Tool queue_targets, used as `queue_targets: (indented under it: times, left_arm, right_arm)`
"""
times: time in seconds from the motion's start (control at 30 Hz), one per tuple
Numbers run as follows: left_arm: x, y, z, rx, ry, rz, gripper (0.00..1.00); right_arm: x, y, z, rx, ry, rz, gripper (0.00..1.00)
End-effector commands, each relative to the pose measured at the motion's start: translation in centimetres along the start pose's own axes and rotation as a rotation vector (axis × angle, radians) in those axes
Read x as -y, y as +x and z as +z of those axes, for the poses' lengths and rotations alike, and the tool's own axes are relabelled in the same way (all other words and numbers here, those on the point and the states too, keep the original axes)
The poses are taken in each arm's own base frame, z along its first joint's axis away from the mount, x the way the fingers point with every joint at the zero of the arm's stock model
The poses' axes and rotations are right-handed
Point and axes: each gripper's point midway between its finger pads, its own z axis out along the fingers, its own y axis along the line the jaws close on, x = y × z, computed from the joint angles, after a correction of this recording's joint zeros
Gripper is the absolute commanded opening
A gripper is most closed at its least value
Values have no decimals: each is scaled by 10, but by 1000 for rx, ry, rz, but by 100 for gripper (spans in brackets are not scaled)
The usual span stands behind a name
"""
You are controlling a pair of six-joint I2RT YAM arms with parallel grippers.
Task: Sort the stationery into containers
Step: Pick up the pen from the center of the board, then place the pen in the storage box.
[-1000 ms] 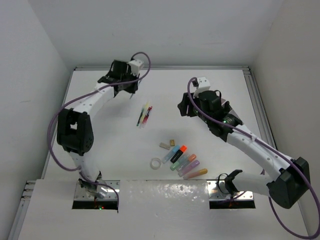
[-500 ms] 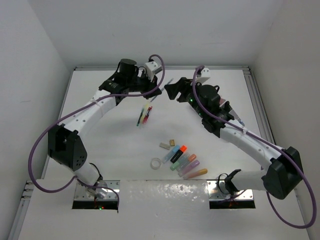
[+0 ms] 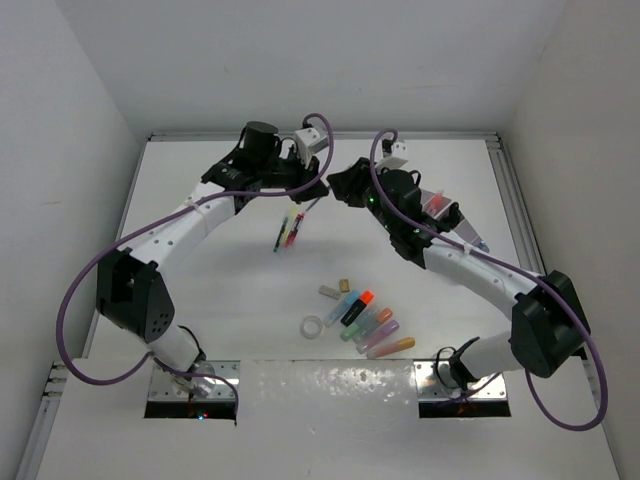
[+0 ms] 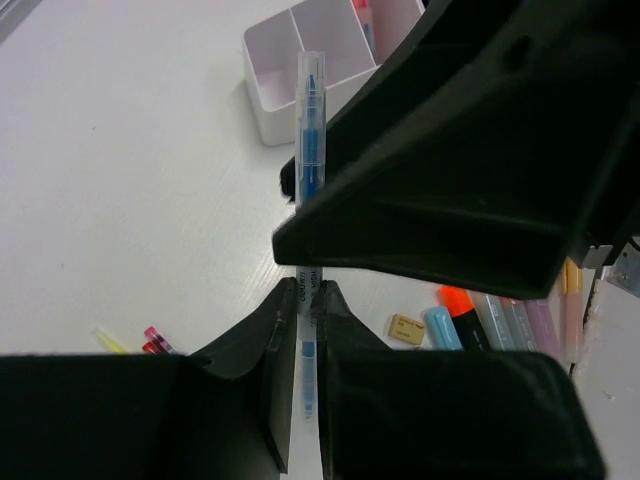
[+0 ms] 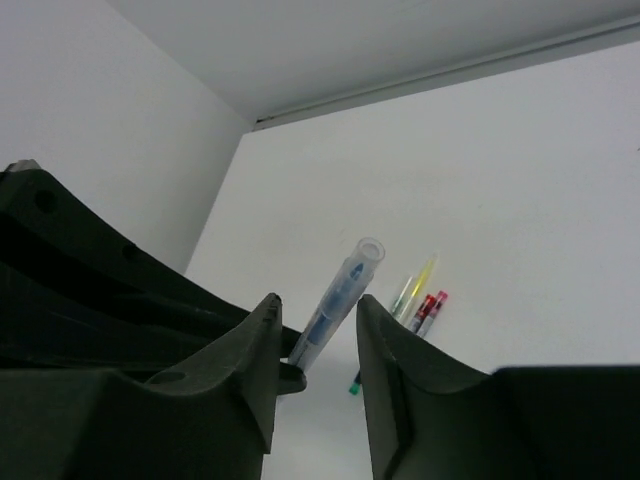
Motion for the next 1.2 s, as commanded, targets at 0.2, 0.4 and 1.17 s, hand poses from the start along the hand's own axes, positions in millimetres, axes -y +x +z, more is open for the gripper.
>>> queue_targets:
  times: [0.2, 0.4, 1.17]
  left_arm:
    - [23, -23, -6, 80, 44, 42, 0]
    - [25, -16, -6, 64, 59, 20, 66]
    - [-53, 75, -46, -66, -307, -230, 100]
  right_arm:
    - [-6, -15, 8, 68, -15, 69, 0]
    - [10, -21, -3, 110, 18, 40, 0]
    - [236, -118, -91, 192, 743, -445, 0]
